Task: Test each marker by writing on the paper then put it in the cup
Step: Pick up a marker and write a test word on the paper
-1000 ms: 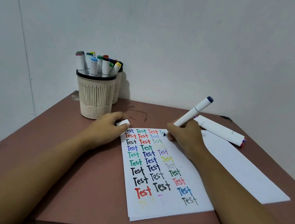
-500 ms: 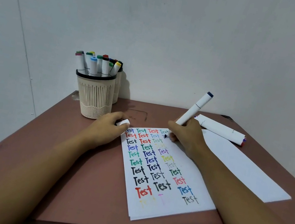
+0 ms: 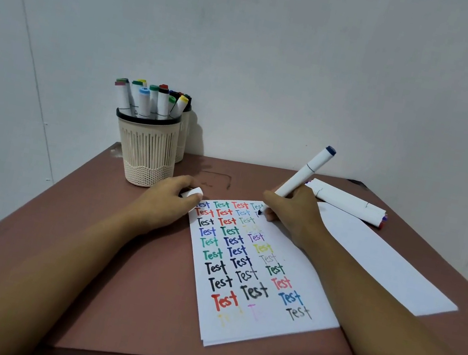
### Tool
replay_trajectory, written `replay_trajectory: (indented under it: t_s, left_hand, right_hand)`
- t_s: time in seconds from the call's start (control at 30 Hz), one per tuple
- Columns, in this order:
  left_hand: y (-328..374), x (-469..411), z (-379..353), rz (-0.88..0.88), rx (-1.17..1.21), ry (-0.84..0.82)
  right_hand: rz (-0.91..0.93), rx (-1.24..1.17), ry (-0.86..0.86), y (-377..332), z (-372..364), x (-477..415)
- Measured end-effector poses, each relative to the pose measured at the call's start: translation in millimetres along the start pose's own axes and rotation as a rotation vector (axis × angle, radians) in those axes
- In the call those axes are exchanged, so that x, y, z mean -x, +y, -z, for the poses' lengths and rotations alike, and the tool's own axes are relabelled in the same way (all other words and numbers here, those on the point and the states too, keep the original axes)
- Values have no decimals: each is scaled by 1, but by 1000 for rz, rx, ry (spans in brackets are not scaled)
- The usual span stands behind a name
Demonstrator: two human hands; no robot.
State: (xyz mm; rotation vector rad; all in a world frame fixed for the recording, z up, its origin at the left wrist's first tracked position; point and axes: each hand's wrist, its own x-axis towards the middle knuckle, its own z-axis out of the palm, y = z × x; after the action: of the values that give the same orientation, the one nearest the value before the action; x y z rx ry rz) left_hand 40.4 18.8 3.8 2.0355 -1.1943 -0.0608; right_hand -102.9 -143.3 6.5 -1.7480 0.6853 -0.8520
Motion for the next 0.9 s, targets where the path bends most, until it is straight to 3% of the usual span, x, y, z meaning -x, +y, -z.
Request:
replay_trajectory:
  t_s: [0.27, 0.8, 0.9]
  left_hand:
    - [0, 0, 0, 10, 9, -13]
    - [-2, 0, 0, 2, -2, 0]
    - [-2, 0, 0, 1, 0, -1]
  right_hand:
    - [29, 59, 85, 7, -1, -4]
    - [22, 57, 30, 4, -1, -2]
    - [21, 47, 93, 7, -1, -4]
